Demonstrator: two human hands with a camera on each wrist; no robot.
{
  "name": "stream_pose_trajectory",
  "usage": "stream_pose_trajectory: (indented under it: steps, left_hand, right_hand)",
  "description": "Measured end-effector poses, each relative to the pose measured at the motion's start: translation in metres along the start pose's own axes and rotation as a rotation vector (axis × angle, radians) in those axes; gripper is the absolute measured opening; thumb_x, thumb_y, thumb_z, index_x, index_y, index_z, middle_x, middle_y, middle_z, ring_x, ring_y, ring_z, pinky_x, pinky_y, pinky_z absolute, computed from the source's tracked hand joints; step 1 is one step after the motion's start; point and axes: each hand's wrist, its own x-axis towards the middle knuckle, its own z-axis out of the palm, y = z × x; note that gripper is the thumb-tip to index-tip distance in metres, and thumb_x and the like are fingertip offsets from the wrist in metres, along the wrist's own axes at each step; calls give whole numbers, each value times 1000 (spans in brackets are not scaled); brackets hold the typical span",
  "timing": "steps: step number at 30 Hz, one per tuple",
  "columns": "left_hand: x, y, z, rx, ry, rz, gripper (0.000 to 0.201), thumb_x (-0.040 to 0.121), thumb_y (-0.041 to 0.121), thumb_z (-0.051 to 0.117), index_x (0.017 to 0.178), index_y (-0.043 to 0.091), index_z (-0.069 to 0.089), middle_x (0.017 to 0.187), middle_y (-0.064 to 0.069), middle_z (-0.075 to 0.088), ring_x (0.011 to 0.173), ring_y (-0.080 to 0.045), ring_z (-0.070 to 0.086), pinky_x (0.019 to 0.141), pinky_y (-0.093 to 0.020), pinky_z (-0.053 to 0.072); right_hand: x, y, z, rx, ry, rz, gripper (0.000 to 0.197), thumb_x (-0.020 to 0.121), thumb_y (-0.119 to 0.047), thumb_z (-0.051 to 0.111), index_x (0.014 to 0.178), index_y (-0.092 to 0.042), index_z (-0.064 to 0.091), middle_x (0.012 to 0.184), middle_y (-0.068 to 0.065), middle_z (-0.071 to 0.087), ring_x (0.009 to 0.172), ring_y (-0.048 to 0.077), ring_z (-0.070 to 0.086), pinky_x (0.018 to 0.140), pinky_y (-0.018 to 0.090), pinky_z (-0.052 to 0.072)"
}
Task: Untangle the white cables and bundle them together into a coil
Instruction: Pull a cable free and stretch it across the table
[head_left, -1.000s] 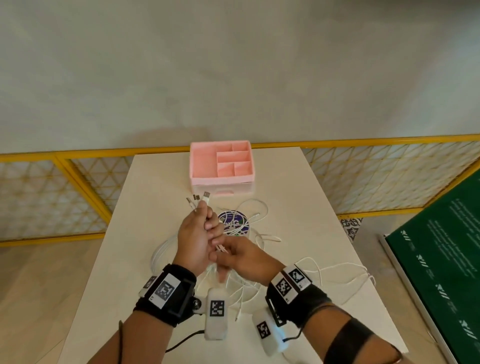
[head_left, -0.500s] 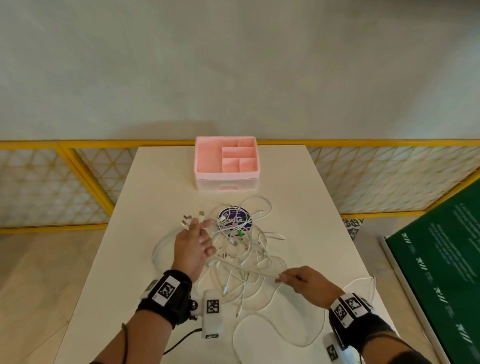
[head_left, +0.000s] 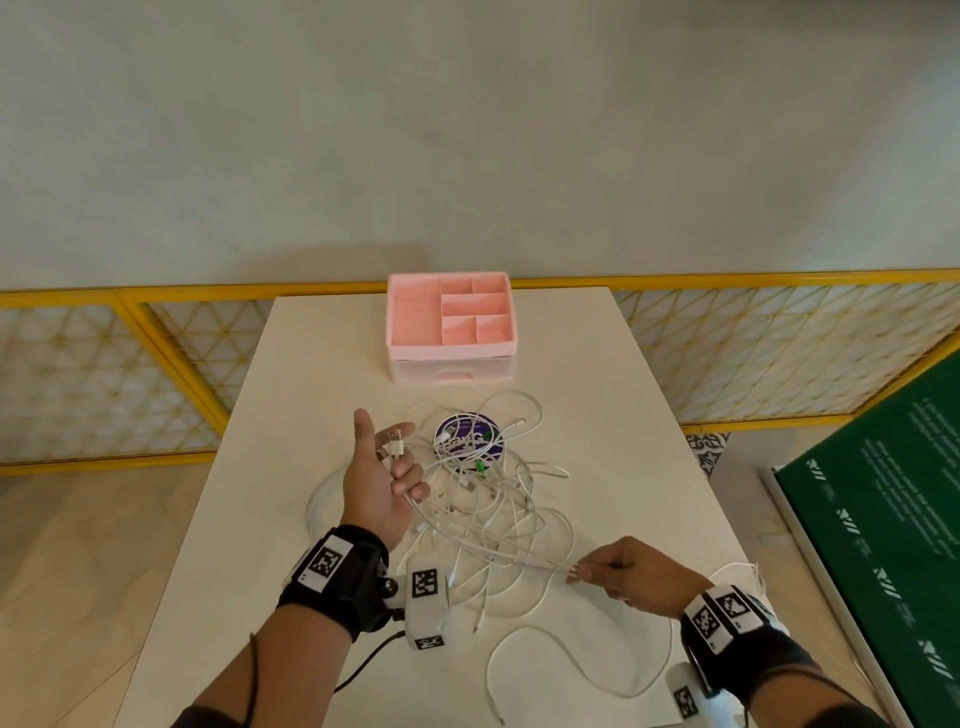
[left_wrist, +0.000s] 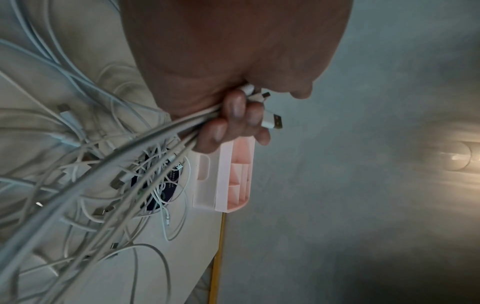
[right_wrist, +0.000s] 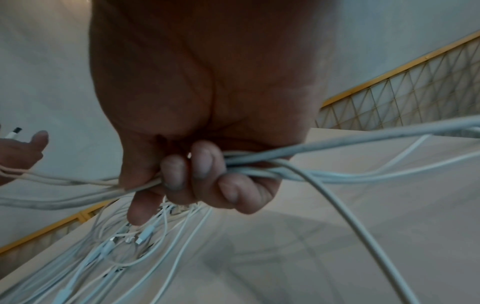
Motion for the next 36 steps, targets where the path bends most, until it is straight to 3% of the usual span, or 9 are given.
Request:
stream_pose_trajectory:
  steps: [3, 5, 9, 13, 22, 28, 31, 33, 36]
  left_hand:
    - [2, 2, -1, 39, 63, -25, 57, 84, 74, 54, 62, 22, 50, 45, 6, 30, 36, -9, 25, 43, -24, 23]
    - [2, 3, -2, 42, 106, -34, 51, 88, 62, 61, 59, 24, 40, 48, 6, 28, 38, -10, 23, 44, -25, 22]
    - [1, 4, -4, 5, 133, -30, 41, 94, 30, 52, 57, 18, 40, 51, 1, 28, 36, -11, 22, 42, -20, 21]
    - [1, 10, -7, -53, 122, -11, 38, 97, 25, 45, 60, 16, 40, 50, 0, 35, 33, -11, 23, 38, -17, 21]
    - [-3, -15, -14, 281, 131, -62, 29, 94, 18, 40, 66, 18, 43, 47, 2, 31, 35, -11, 19, 41, -17, 13]
    - [-5, -22, -29, 175, 175, -85, 19, 90, 10, 38, 74, 14, 48, 49, 0, 37, 34, -10, 23, 38, -16, 14]
    - [-5, -21, -32, 102, 183, -78, 21, 89, 12, 37, 71, 15, 45, 50, 2, 38, 34, -8, 23, 36, -16, 14]
    - [-6, -17, -33, 62, 172, -67, 25, 90, 17, 38, 66, 16, 42, 48, 4, 35, 34, -8, 23, 35, -16, 14]
    - [-10, -10, -33, 41, 159, -56, 42, 98, 35, 44, 59, 18, 42, 46, 5, 33, 34, -8, 22, 35, -17, 13]
  right_hand:
    - [2, -5, 0, -26, -25, 6, 25, 99, -33, 59, 105, -17, 78, 46, -17, 45, 45, 0, 38, 51, 11, 33]
    - [5, -5, 2, -30, -34, 9, 25, 98, -36, 60, 103, -20, 79, 49, -15, 46, 47, 2, 38, 51, 14, 34]
    - [12, 11, 7, -123, -69, 28, 21, 97, -41, 60, 100, -28, 77, 64, -7, 52, 61, 10, 47, 54, 16, 38]
    - [6, 26, -2, -205, -68, 72, 19, 99, -34, 58, 95, -24, 73, 63, -12, 50, 56, 0, 45, 56, 10, 35]
    - [-22, 32, -100, -507, 306, 221, 47, 87, -50, 70, 63, -16, 47, 60, -3, 44, 55, 12, 42, 58, 27, 32]
    - [-55, 22, -153, -639, 672, 287, 34, 98, -38, 56, 72, -17, 61, 64, 4, 63, 57, 16, 60, 54, 26, 42]
    - [-61, 23, -159, -698, 855, 346, 47, 102, -51, 38, 75, -19, 61, 65, 2, 61, 60, 20, 57, 75, 38, 50]
    - [-56, 35, -150, -724, 875, 401, 48, 102, -52, 33, 83, -21, 64, 68, -1, 61, 65, 21, 58, 83, 43, 51]
    - [-45, 62, -122, -728, 789, 478, 32, 103, -40, 38, 96, -25, 65, 78, -1, 59, 75, 19, 59, 75, 38, 52]
